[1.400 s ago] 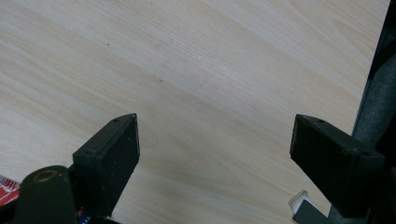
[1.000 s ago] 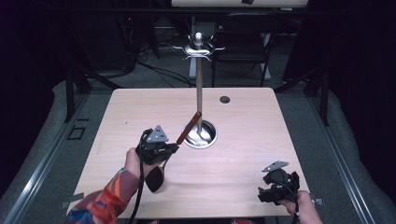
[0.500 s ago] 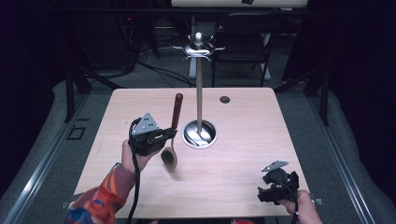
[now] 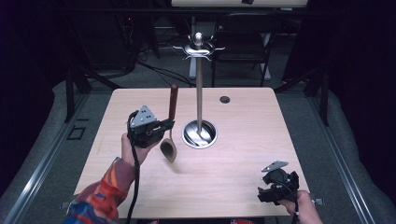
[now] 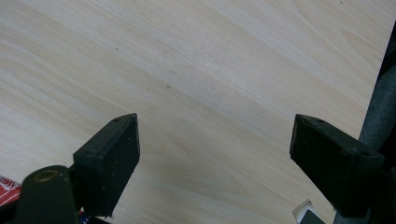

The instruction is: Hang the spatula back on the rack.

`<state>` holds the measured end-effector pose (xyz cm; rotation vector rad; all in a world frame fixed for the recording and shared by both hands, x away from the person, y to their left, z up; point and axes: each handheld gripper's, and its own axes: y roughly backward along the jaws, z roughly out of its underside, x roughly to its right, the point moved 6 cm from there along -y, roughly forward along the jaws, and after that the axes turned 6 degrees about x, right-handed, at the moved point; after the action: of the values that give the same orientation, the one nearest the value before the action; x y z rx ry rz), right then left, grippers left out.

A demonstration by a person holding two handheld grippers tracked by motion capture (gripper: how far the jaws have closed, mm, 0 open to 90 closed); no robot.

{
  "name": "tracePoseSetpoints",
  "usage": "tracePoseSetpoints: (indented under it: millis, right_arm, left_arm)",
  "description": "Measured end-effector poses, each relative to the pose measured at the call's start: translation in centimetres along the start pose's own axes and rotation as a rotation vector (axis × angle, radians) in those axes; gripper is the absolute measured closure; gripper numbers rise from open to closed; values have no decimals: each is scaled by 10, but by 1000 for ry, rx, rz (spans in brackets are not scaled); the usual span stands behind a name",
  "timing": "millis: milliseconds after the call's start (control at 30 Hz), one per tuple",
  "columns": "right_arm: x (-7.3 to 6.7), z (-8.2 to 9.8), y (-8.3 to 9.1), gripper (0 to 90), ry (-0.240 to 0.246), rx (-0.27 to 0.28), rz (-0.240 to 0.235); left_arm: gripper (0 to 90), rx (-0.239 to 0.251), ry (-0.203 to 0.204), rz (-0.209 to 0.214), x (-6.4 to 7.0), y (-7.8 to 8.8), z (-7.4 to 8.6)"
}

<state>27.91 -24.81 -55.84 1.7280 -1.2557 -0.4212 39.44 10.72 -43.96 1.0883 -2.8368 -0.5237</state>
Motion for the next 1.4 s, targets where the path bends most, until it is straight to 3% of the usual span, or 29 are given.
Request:
tracePoseSetpoints:
  millis: [133, 367, 633, 700, 900, 1400]
  right_arm:
    - [-1, 0, 1, 155, 2, 0, 2]
    - [0, 0, 0, 156, 7, -4, 11]
    - [0, 1, -1, 157, -10, 13, 22]
    - [1, 1, 0, 157, 12, -3, 25]
    - [0, 1, -1, 153, 15, -2, 13]
    - [0, 2, -2, 153, 12, -12, 2]
  left_arm:
    - [848, 0, -10, -14, -3, 0, -4]
    - [848, -2, 7, -36, -11, -7, -5]
    - [848, 8, 13, -21, -15, -11, -13]
    - [848, 13, 13, -23, -17, -11, -15]
    - [848, 21, 23, -16, -25, -14, -20]
    - [848, 46, 29, 10, -28, -22, -37]
